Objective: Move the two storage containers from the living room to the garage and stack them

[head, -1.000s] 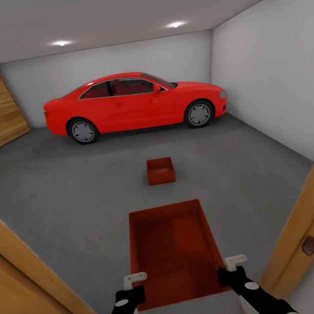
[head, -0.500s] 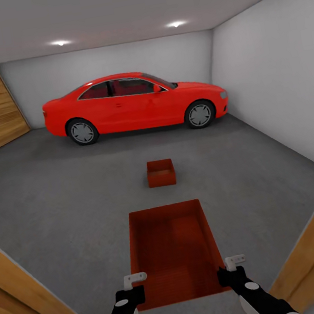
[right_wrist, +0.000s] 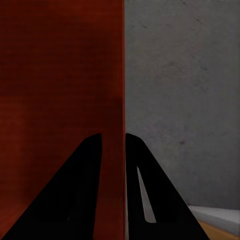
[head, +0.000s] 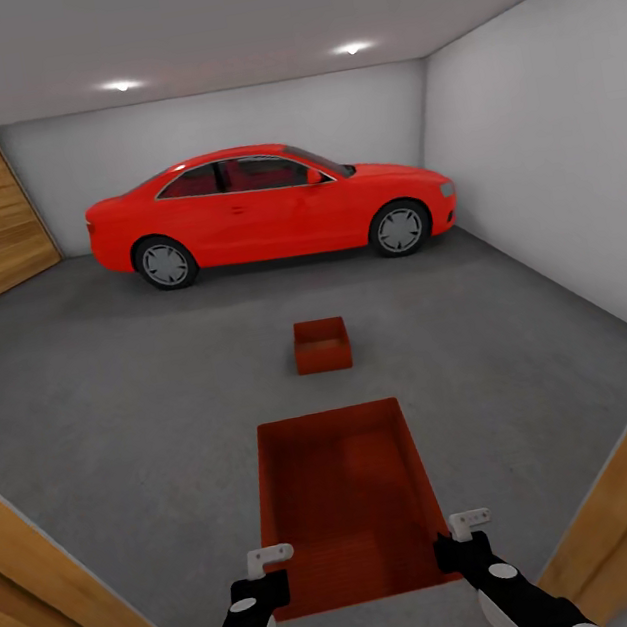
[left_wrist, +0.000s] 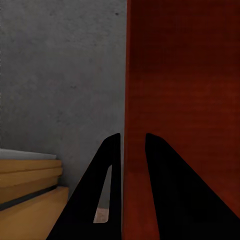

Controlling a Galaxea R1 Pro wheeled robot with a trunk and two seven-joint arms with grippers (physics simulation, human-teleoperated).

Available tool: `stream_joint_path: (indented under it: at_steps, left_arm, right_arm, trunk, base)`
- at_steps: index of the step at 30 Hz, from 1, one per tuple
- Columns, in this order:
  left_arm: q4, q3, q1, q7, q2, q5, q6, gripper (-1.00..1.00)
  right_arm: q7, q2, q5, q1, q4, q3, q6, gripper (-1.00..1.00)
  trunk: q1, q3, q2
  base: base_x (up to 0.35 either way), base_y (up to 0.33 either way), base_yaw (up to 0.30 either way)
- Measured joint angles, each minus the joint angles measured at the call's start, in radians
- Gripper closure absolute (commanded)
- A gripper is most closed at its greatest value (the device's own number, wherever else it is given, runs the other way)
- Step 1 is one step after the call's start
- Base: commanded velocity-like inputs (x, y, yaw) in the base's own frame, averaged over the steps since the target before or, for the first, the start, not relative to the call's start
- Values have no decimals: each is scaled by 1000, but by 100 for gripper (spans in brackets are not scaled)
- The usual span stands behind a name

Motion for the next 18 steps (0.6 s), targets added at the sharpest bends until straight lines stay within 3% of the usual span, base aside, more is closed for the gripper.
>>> stream_joint_path:
  at_steps: [18]
  left_arm:
    - [0, 0, 0, 0, 0, 0, 0, 100]
  right_arm:
    - [0, 0, 0, 0, 0, 0, 0, 100]
  trunk:
    - [0, 0, 0]
  base:
    - [0, 20, 20]
